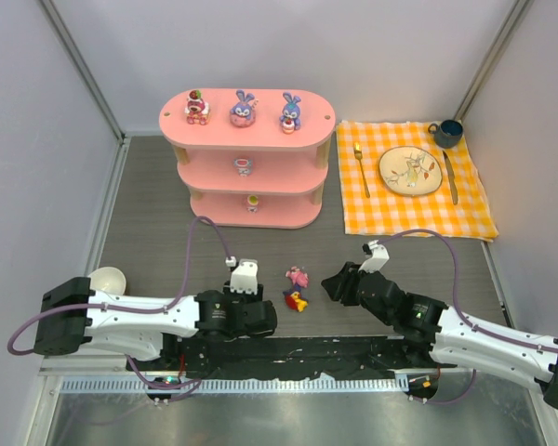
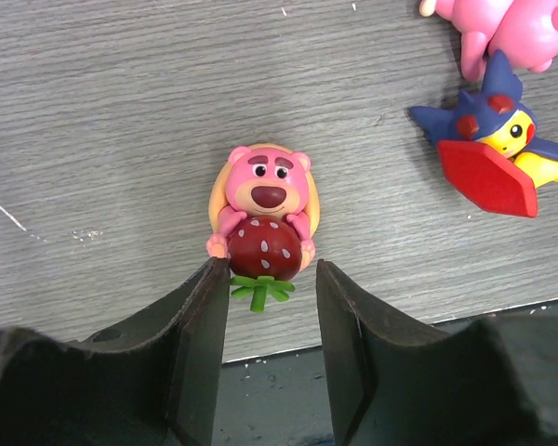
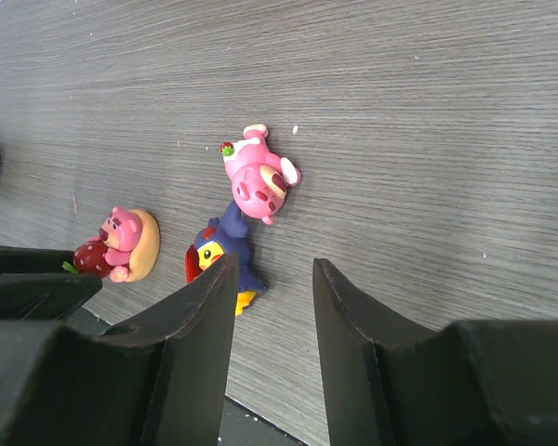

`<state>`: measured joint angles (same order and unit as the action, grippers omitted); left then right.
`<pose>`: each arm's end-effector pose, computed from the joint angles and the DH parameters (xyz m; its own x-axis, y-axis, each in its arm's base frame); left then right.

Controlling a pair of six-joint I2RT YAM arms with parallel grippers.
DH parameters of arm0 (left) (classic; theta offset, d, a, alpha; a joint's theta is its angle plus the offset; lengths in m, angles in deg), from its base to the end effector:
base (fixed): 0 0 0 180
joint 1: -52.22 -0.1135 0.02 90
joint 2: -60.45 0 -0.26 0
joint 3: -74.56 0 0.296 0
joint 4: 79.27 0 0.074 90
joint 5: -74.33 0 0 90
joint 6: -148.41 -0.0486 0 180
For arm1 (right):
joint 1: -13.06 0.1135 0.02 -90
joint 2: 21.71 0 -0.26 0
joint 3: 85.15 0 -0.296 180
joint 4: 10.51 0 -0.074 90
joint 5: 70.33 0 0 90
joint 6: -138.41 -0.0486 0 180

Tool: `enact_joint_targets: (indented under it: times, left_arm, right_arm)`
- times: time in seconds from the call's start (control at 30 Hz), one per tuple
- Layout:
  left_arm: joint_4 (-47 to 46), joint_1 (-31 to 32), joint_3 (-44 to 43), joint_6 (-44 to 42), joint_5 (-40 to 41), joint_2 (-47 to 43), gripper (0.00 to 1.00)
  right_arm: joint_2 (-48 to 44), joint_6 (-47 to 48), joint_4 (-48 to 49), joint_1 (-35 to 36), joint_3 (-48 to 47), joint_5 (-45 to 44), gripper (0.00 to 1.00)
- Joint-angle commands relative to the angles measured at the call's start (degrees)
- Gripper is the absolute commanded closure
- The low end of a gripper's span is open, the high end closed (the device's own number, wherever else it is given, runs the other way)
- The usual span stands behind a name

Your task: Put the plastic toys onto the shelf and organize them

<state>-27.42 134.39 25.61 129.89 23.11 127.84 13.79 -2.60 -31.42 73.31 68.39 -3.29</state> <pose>0.0627 -0.2322 0.1546 -0.7457 -0.0029 -0.6662 0.1146 0.9845 -0.1325 0.1175 0.1673 0.1587 -0.6469 0.3105 -0.6965 -0.2049 0.8090 0.5509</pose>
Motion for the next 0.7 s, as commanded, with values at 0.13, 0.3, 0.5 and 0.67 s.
enact_joint_targets:
  times: [0.13,0.3,0.5,0.67]
  left_arm:
    - [-4.7,-0.5,1.4,-2.1,-0.6,0.1,0.57]
    - [-4.7,-0.8,1.5,-2.2,-0.7,0.5,0.57]
    - [-4.5,-1.0,1.6,-1.8,-0.5,0.9,0.63]
    - [-3.2,-1.0,0.1,-2.0,0.3,2.0,0.91]
  right_arm:
    - [-0.3,-0.4,1.7,-0.1,-0.4,-0.8,0.56]
    - [-0.3,-0.4,1.7,-0.1,-0.4,-0.8,0.56]
    - [-0.3,-0.6,1.7,-0.1,-0.4,-0.6,0.56]
    - [0.2,-0.4,1.7,-0.1,-0.7,-0.5,0.56]
